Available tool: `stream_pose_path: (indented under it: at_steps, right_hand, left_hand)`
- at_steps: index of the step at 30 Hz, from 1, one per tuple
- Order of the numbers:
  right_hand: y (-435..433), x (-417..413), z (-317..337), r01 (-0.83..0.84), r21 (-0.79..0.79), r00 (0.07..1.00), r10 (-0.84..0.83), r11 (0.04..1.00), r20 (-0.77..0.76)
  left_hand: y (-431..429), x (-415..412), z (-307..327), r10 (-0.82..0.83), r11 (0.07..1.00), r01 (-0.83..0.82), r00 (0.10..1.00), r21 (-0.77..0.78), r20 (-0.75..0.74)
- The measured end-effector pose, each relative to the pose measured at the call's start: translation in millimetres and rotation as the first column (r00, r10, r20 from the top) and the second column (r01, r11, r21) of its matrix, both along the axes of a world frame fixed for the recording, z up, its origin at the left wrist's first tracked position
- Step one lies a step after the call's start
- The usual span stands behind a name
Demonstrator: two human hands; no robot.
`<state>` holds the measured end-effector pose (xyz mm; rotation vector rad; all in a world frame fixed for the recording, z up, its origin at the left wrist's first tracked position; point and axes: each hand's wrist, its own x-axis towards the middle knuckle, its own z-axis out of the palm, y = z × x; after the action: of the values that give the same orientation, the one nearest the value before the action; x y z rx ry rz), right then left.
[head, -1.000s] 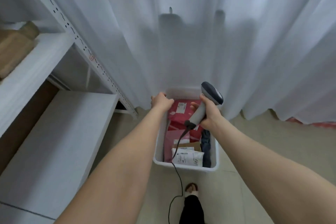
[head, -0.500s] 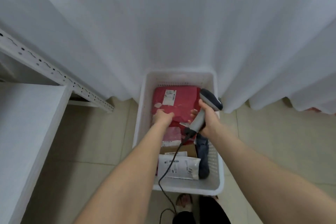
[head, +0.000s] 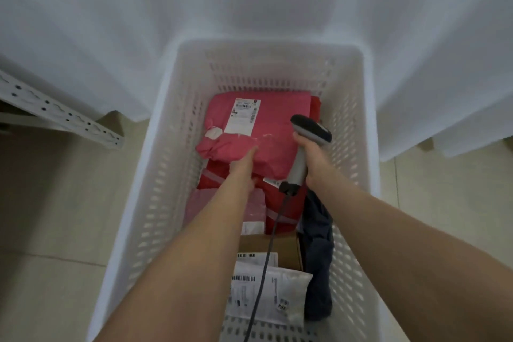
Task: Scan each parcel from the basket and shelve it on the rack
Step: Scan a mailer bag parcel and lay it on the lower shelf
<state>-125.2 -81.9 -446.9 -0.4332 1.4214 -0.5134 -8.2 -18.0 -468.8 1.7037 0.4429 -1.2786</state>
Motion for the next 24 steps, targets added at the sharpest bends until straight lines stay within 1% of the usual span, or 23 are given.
stream_pose_path:
  at_steps: [3, 5, 7, 10, 12, 15, 18, 21, 24]
  right_hand:
    - [-6, 5, -25, -0.03, 0.007, 0.999, 0.029, 1.0, 0.028]
    - [-7, 7, -34, -0.054, 0.004, 0.997, 0.054, 0.999, 0.054]
    - [-5, 6, -32, -0.067, 0.016, 0.996, 0.066, 0.998, 0.063]
    - [-2, -1, -7, -0.041, 0.035, 0.996, 0.038, 0.999, 0.081]
    - [2, -8, 21, -0.039, 0.028, 0.995, 0.036, 0.999, 0.091]
    - [11, -16, 77, -0.03, 0.016, 0.994, 0.028, 0.999, 0.108]
    - [21, -19, 146, -0.019, 0.008, 0.992, 0.018, 1.0, 0.126]
    - [34, -21, 218, -0.014, 0.021, 0.983, 0.009, 1.0, 0.185]
    - [45, -19, 290, -0.007, 0.027, 0.972, 0.001, 1.0, 0.236]
  left_hand:
    - [-11, 5, -25, 0.09, 0.996, -0.09, 0.995, -0.012, 0.031]
    - [-17, 8, -29, 0.119, 0.993, -0.119, 0.993, -0.017, 0.015]
    - [-21, 8, -23, 0.141, 0.988, -0.144, 0.989, -0.059, -0.043]
    - [-19, 3, 6, 0.151, 0.98, -0.162, 0.984, -0.118, -0.09]
    - [-12, -1, 34, 0.153, 0.975, -0.166, 0.984, -0.146, -0.092]
    - [1, -4, 88, 0.115, 0.97, -0.134, 0.988, -0.204, -0.103]
    - [12, -4, 156, 0.067, 0.962, -0.093, 0.992, -0.257, -0.108]
    - [22, -1, 229, 0.011, 0.941, -0.055, 0.991, -0.334, -0.132]
    - [32, 5, 302, -0.064, 0.929, 0.024, 0.993, -0.37, -0.099]
